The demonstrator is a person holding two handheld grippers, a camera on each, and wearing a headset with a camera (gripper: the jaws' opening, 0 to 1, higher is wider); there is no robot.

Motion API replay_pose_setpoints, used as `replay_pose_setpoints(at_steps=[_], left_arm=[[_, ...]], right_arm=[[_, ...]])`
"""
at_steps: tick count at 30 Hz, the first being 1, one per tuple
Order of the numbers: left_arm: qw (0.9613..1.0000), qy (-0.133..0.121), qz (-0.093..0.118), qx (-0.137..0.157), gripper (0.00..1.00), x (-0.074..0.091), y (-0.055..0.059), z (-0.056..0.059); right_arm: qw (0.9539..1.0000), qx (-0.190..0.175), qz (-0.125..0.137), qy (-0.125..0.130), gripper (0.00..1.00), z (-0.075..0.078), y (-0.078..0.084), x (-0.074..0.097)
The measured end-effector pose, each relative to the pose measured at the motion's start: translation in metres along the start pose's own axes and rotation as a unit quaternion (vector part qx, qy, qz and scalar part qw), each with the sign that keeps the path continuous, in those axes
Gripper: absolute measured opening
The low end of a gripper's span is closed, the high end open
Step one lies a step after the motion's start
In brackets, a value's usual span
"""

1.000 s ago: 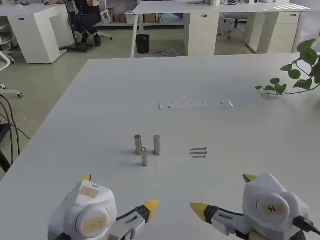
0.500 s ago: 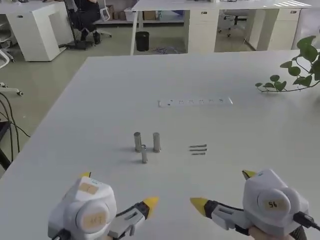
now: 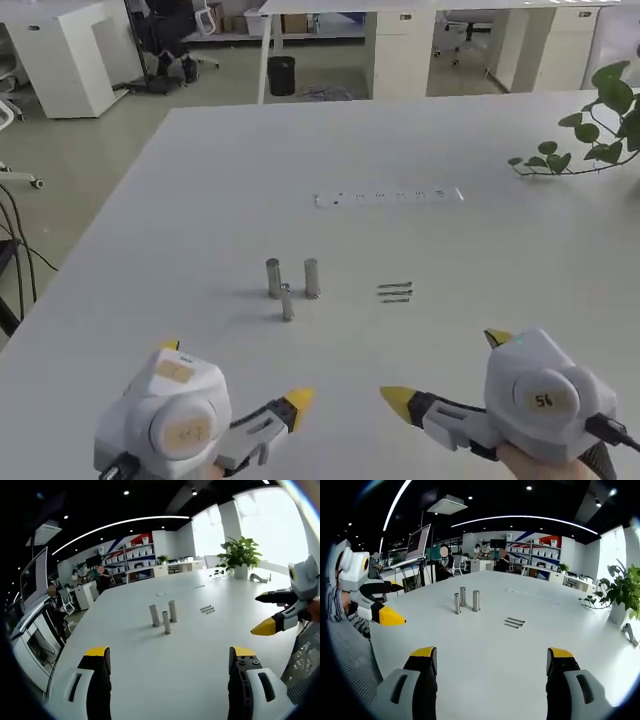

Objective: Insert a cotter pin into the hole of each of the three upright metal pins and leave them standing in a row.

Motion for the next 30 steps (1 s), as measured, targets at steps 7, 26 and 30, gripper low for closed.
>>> replay_pose_setpoints(at_steps=[7, 26, 30], left_arm=[[1.0, -0.001, 0.004, -0.002, 0.98, 0.0, -0.001, 0.0], [0.9998, 0.014, 0.011, -0.01, 0.89, -0.009, -0.021, -0.009], [0.9993, 0.03, 0.012, -0.017, 0.77, -0.027, -0.026, -0.015]], right_arm=[[1.0, 0.0, -0.004, -0.001, 0.89, 0.0, 0.001, 0.0], [0.9998, -0.001, 0.018, -0.008, 0.82, -0.003, -0.014, 0.008], [0.9996, -0.009, 0.026, -0.008, 0.81, -0.001, -0.019, 0.01]])
Point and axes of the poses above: the centre of the closed fingertips' face, and the gripper's own axes: x roughly backward along the fingers, z roughly to its right, y roughly out of its underside, the point moved 10 cm from there along x, roughly backward along the fingers, and after that the axes turned 3 degrees about -x, right-handed, at the moved point
